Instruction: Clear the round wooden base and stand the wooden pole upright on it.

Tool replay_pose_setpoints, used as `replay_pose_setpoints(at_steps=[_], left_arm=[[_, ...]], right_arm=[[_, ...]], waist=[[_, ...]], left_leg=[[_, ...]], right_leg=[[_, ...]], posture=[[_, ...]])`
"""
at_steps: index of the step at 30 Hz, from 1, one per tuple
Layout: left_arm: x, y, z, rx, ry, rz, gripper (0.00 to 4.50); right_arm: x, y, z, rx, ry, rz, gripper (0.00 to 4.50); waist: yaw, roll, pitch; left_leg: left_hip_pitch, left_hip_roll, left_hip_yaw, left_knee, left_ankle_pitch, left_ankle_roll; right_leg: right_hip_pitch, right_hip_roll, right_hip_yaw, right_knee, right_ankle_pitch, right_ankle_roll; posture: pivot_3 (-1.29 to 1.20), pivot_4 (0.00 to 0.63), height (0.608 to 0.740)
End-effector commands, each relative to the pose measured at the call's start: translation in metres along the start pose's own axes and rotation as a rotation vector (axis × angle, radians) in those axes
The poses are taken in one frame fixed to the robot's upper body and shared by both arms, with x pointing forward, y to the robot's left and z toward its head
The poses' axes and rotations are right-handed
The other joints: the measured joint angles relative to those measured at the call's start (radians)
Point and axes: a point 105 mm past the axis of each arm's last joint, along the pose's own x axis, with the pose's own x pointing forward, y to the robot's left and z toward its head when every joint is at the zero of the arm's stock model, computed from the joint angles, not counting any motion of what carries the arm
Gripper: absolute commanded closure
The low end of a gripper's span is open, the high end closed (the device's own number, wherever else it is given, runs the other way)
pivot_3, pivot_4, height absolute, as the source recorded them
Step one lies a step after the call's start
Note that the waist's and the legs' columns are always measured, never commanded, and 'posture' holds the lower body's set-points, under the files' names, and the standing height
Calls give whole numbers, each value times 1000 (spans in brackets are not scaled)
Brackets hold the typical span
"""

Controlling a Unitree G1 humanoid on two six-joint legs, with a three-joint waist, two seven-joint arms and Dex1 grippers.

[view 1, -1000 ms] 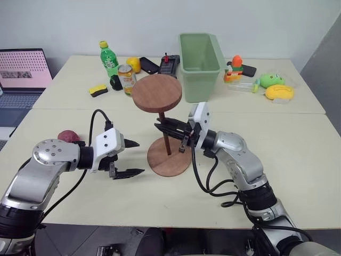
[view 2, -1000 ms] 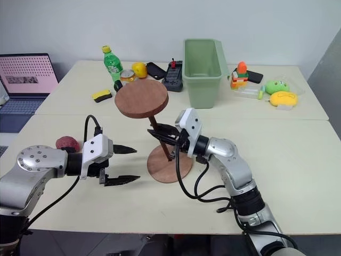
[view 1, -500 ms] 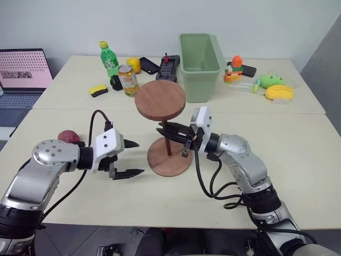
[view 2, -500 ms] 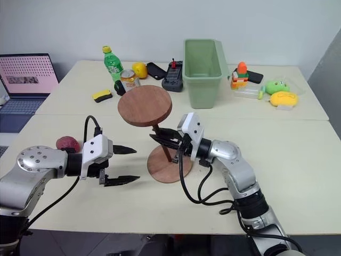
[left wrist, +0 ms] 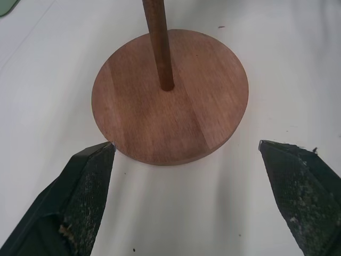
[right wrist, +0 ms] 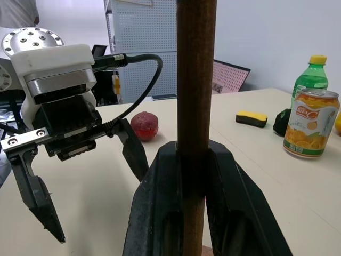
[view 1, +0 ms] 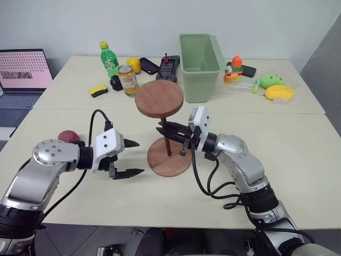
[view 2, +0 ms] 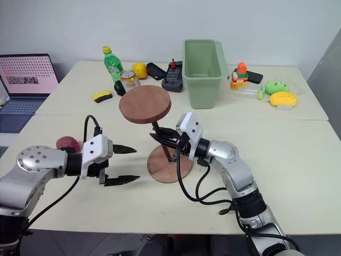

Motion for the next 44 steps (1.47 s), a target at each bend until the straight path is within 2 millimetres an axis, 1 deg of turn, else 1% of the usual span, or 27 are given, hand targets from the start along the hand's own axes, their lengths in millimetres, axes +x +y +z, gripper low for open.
replay_pose_setpoints(at_steps=[1, 4, 10, 12, 13, 14, 17, 18, 19, 21, 22, 24, 28, 30, 32, 36, 39, 42, 44], left_arm=[[-3, 3, 7, 33, -20, 11, 0], [-3, 3, 6, 32, -20, 14, 0], [-3, 3, 5, 36, -21, 15, 0], [-2, 2, 5, 42, -20, 11, 0], [-2, 2, 5, 44, -21, 9, 0], [-1, 1, 6, 47, -22, 7, 0], [-1, 0, 6, 52, -23, 5, 0], [0, -1, 6, 51, -25, 4, 0], [0, -1, 6, 50, -27, 4, 0], [0, -1, 8, 43, -48, 23, 0], [1, 1, 9, 39, -58, 36, 0], [0, 6, 6, 2, -42, 74, 0], [-4, 13, 2, -12, -19, 138, 0], [-10, 16, -2, -21, -1, 166, 0], [-16, 18, -6, -26, 16, 185, 0], [-28, 21, -11, -36, 35, 211, 0], [-36, 26, -19, -40, 59, 236, 0], [-38, 28, -22, -45, 57, 248, 0], [-38, 31, -21, -32, 45, 261, 0]], right_arm=[[-11, 1, -48, 65, 175, -17, 4283], [-14, 5, -49, 66, 184, 1, 4283], [-11, 9, -37, 50, 165, 7, 4283], [-10, 9, -33, 47, 160, 5, 3581], [-10, 9, -31, 50, 156, 7, 3512], [-10, 9, -29, 49, 153, 7, 3176], [-10, 8, -26, 47, 152, 7, 2705], [-12, 8, -25, 48, 157, 11, 2385], [-13, 8, -25, 48, 163, 15, 2278], [-19, 9, -27, 43, 187, 30, 1870], [-23, 8, -29, 33, 217, 27, 1527], [-33, 4, -31, 16, 253, 14, 1527], [-67, -14, -27, -27, 321, -37, 1527], [-91, -26, -18, -83, 350, -73, 1527], [-111, -31, -6, -120, 363, -80, 1527], [-147, -28, 22, -152, 373, -55, 1527], [-166, -27, 35, -174, 397, -67, 1527], [-180, -29, 42, -189, 416, -112, 1527], [-184, -27, 40, -184, 427, -123, 1527]], waist=[[0, 0, -1], [0, 0, -2], [1, 0, -3], [1, 0, -3], [1, -1, -3], [2, -1, -3], [1, 0, -1], [1, 0, -1], [0, 0, -1], [1, 0, -1], [1, 0, -1], [3, 0, -1], [5, 0, -1], [4, 0, -1], [4, 0, 0], [4, 0, 0], [4, 0, 0], [4, 0, 0], [5, 0, 0]], left_leg=[[0, 0, 0, 0, 0, 0], [1, 0, 0, 0, 0, 0], [2, 0, 0, 0, 0, 0], [2, 0, 0, 0, 0, 0], [2, 0, 0, 0, 0, 0], [2, 0, 0, 0, 0, 0], [-1, 0, 0, 0, 0, 0], [-2, 0, 0, 0, 0, 0], [-1, 0, 0, 0, 0, 0], [-1, 0, 0, 0, 0, 0], [-2, 0, 0, 0, 0, 0], [-2, 0, 0, 0, 0, 0], [-2, -1, 0, 0, 0, 0], [-2, -1, 0, 0, 0, 0], [-2, -1, 0, 0, 0, 0], [-2, 0, 0, -1, 0, 0], [-2, 1, 0, -1, 0, 0], [-2, 1, 0, -1, 0, 0], [-2, 1, 0, -1, 0, 0]], right_leg=[[0, 0, 0, 0, 0, 0], [2, 0, 0, 0, 0, 0], [2, 0, 0, 0, 0, 0], [2, 0, 0, 0, 0, 0], [2, 0, 0, 0, 0, 0], [2, 0, 0, -1, 0, 0], [-1, 0, 0, 0, 0, 0], [-1, 0, 1, 0, 0, 0], [-1, 0, 0, 0, 0, 0], [-1, 0, 0, -1, 0, 0], [-1, 0, 0, -1, 0, 0], [-1, 0, 0, -1, 0, 0], [-1, 0, 0, -1, 0, 0], [-1, 0, 0, -1, 0, 0], [-1, 0, 0, -1, 0, 0], [-1, -1, 0, -2, 0, 0], [0, -1, 0, -2, 0, 0], [0, -1, 0, -2, 0, 0], [0, -1, 0, -2, 0, 0]], posture=[[0, 150, 740], [0, 150, 740], [0, 150, 740], [0, 150, 740], [0, 150, 740], [0, 150, 740], [0, 150, 740], [0, 150, 740], [0, 150, 740], [0, 150, 740], [0, 150, 740], [0, 150, 740], [0, 150, 740], [0, 150, 740], [0, 150, 740], [0, 150, 740], [0, 150, 740], [0, 150, 740], [0, 150, 740]])
